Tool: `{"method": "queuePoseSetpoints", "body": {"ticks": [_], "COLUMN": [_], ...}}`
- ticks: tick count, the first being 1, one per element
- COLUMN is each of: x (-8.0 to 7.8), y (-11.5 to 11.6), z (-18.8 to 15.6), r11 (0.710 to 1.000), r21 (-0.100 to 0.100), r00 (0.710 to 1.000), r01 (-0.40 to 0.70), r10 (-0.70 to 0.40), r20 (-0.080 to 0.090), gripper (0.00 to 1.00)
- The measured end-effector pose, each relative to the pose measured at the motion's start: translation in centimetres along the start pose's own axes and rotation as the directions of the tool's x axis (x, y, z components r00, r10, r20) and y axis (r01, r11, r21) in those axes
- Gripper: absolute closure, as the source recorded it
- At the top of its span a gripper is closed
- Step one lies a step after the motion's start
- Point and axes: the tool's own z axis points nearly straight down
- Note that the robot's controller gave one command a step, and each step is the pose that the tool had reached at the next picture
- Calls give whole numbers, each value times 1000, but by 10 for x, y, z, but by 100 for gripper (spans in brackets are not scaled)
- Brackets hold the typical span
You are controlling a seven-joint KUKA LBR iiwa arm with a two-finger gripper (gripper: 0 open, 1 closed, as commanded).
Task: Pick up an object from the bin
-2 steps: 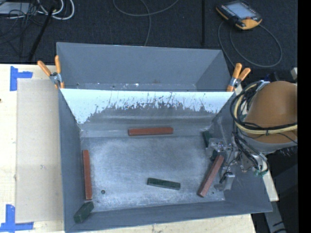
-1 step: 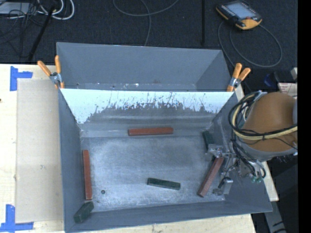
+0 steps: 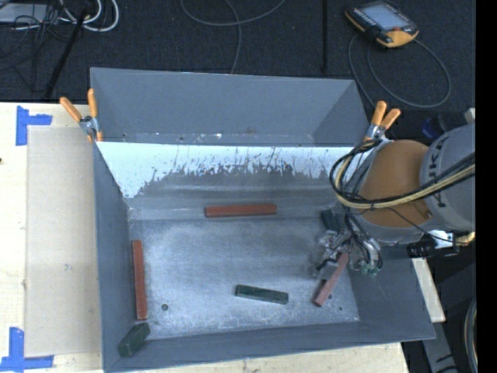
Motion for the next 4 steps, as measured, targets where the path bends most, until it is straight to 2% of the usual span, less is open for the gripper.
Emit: {"method": "queuePoseSetpoints", "body": {"ticks": [1, 2, 3, 4], "x": [0, 0, 8, -1], "y": [0, 0, 42, 80], "z": [0, 0, 0, -22], "r11": [1000, 1000, 1000, 998], "r21": [0, 0, 1, -1], "r00": [1000, 1000, 1000, 998], "r01": [1, 2, -6, 67], "r10": [-1, -2, 6, -67], "r20": [0, 0, -1, -2], "gripper": [0, 0, 0, 0]}}
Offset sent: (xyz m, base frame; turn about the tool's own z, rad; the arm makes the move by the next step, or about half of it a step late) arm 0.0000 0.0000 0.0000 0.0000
